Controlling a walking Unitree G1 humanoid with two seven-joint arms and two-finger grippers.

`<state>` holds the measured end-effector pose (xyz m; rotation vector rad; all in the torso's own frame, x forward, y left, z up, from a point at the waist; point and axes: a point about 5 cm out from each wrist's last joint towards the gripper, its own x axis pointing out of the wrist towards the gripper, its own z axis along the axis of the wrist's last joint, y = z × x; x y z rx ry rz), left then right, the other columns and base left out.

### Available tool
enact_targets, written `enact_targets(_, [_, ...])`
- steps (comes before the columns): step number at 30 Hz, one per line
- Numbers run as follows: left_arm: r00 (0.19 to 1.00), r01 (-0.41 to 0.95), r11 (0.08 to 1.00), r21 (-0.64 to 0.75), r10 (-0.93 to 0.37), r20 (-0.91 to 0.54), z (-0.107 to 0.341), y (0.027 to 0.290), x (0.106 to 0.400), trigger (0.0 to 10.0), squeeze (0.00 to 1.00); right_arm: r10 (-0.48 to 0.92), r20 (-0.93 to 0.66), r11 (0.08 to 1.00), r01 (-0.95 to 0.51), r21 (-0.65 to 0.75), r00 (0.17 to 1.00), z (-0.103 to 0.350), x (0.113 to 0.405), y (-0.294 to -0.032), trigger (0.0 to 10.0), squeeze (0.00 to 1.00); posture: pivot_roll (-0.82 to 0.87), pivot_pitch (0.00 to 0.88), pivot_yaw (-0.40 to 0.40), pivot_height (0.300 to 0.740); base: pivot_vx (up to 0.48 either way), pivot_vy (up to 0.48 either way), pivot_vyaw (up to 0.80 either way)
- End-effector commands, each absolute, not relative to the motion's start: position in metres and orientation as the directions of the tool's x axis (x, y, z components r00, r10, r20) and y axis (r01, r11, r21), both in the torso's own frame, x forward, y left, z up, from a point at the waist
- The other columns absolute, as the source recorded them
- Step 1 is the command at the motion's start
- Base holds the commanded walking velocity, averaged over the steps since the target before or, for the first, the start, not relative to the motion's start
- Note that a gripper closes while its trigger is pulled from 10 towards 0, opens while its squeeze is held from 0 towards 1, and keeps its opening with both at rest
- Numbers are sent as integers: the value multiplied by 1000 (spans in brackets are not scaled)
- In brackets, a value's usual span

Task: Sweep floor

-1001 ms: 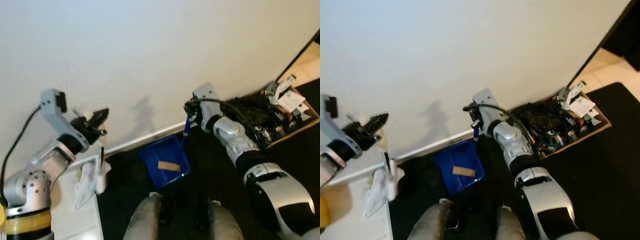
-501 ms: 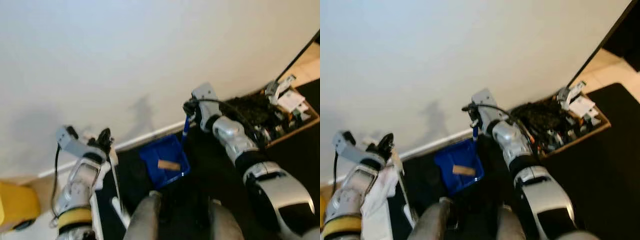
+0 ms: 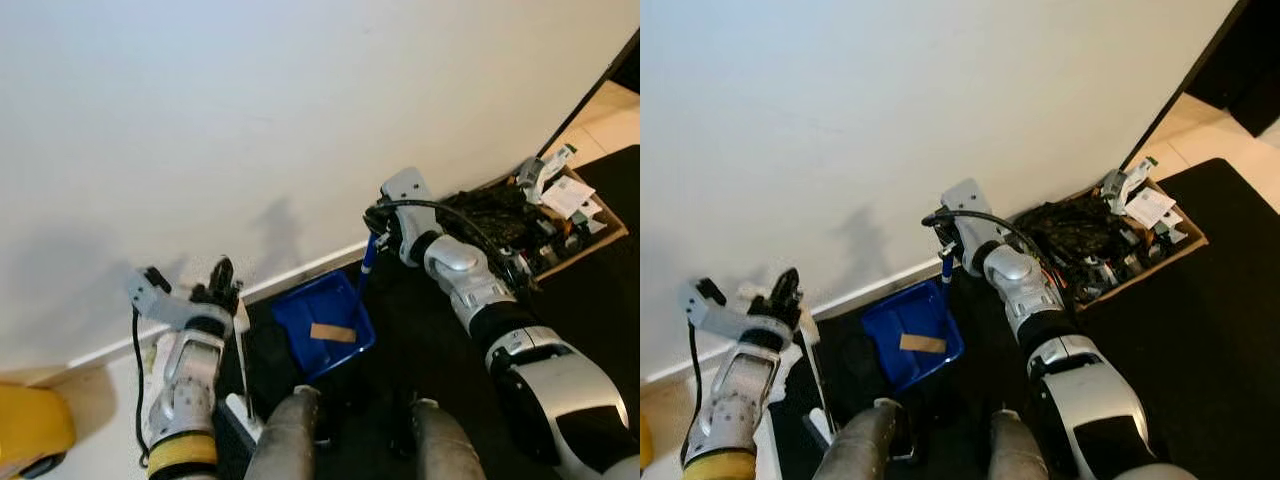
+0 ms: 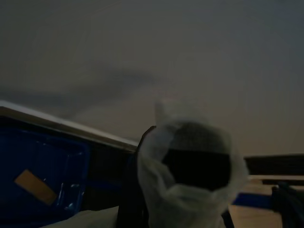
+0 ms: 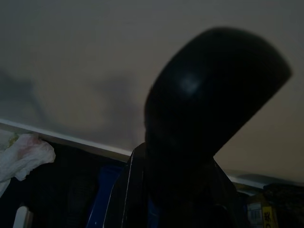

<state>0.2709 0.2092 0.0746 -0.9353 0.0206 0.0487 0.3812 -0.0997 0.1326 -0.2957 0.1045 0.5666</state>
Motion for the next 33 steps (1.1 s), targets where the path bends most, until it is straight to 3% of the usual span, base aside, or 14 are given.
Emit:
enact_targets(1, [993, -107, 664, -740, 35, -112, 61, 216, 258, 10000, 0, 472, -318, 806, -549, -223, 822, 98, 369, -112, 10000, 0, 129, 352, 8, 740, 0, 0, 0])
enact_targets(2, [993, -107, 664, -740, 35, -112, 61, 216, 258, 10000, 0, 472, -318, 806, -549, -223, 822, 98, 369, -112, 10000, 0, 129, 352, 8, 740, 0, 0, 0])
enact_targets(5, [992, 103, 888, -448, -61, 107, 117, 215, 278, 10000, 0, 477, -318, 801, -554, -226, 820, 99, 369, -110, 10000, 0, 159, 333, -4, 740, 0, 0, 0])
enact_targets(6, [992, 103, 888, -448, -61, 107, 117, 215, 278, 10000, 0, 477, -318, 801, -554, -226, 820, 99, 369, -110, 10000, 0, 159, 333, -4, 740, 0, 0, 0])
enact_targets(9, [953, 263, 957, -126, -236, 192, 159, 211, 289, 10000, 0, 479, -306, 805, -551, -219, 823, 102, 371, -107, 10000, 0, 173, 315, -3, 740, 0, 0, 0])
enact_targets(15, [927, 280, 953, 113, -299, 228, 190, 218, 291, 10000, 0, 479, -274, 820, -536, -201, 834, 105, 372, -107, 10000, 0, 184, 284, -2, 740, 0, 0, 0])
enact_targets(21, [952, 222, 967, 125, -243, 187, 198, 211, 295, 10000, 0, 477, -256, 831, -527, -181, 841, 104, 370, -109, 10000, 0, 201, 248, -7, 740, 0, 0, 0])
enact_targets(26, [974, 166, 954, 250, -199, 110, 200, 201, 303, 10000, 0, 467, -242, 846, -510, -156, 850, 100, 367, -111, 10000, 0, 209, 219, -8, 740, 0, 0, 0])
enact_targets(29, [988, 118, 984, 136, -130, 82, 201, 200, 307, 10000, 0, 455, -227, 860, -491, -137, 861, 99, 366, -113, 10000, 0, 209, 190, -1, 740, 0, 0, 0])
enact_targets(31, [1000, 9, 1000, -20, -8, 28, 196, 207, 311, 10000, 0, 445, -211, 871, -475, -121, 870, 98, 365, -114, 10000, 0, 205, 177, 1, 740, 0, 0, 0])
enact_targets(33, [1000, 0, 997, -82, 0, -1, 192, 211, 313, 10000, 0, 440, -206, 876, -468, -115, 874, 97, 364, -115, 10000, 0, 200, 154, 7, 740, 0, 0, 0])
